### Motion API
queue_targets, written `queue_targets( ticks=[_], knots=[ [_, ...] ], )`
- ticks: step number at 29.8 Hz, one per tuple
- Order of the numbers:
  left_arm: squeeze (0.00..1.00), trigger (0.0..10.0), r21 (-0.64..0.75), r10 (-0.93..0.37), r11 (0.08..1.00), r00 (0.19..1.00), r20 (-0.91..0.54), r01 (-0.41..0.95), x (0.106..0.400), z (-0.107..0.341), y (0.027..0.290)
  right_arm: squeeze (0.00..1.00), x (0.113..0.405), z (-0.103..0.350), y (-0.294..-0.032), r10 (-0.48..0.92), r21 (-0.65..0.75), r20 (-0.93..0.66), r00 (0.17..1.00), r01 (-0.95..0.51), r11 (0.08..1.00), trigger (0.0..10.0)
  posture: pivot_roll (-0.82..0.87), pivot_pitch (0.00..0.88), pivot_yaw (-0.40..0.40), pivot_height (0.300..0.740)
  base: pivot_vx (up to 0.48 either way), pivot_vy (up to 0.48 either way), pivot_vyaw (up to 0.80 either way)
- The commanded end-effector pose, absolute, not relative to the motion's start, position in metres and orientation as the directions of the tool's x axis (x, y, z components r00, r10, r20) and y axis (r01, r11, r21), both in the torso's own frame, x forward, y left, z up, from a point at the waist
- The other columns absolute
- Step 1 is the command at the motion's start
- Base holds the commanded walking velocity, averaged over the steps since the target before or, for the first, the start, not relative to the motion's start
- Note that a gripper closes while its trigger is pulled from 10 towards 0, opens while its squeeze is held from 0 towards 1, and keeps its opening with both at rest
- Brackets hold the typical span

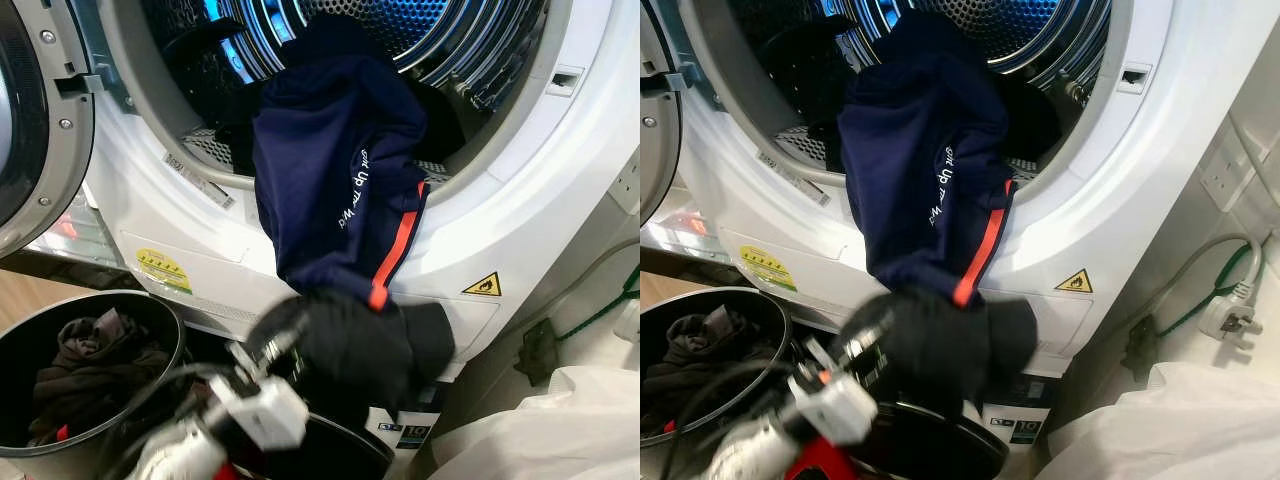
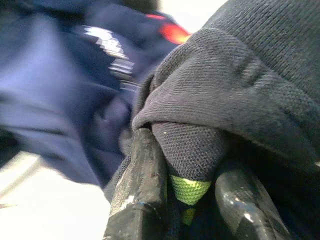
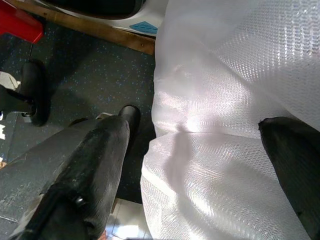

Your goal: Clothes washing

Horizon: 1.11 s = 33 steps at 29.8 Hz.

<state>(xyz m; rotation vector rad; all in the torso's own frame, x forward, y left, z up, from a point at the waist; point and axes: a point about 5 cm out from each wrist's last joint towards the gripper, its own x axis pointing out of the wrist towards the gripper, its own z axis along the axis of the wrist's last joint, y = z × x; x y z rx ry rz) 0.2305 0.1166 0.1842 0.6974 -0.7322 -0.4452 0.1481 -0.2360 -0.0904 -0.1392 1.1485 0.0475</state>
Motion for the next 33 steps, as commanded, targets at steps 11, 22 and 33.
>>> queue_targets(
  ticks=[11,22,33],
  knots=[
    [0.00,0.0,0.784,-0.658,0.608,0.473,0.586,-0.126,0.241,0.264,0.119,0.00,0.144,-0.092,-0.235,-0.046,-0.092,-0.914,0.404,-0.095,0.991,10.0,0.10,0.000,-0.055,0.740,0.000,0.000,0.00],
    [0.00,0.0,0.763,-0.663,0.570,0.377,0.647,-0.305,0.309,0.340,0.119,0.00,0.149,-0.090,-0.235,-0.059,-0.101,-0.906,0.419,-0.079,0.992,10.0,0.07,0.000,-0.032,0.740,0.000,0.000,0.00],
    [0.00,0.0,0.641,-0.502,0.704,0.424,0.754,-0.306,0.362,0.420,0.132,0.00,0.146,-0.090,-0.241,-0.095,-0.118,-0.901,0.423,-0.028,0.993,10.0,0.02,0.000,-0.025,0.740,0.000,0.000,0.00]
  ],
)
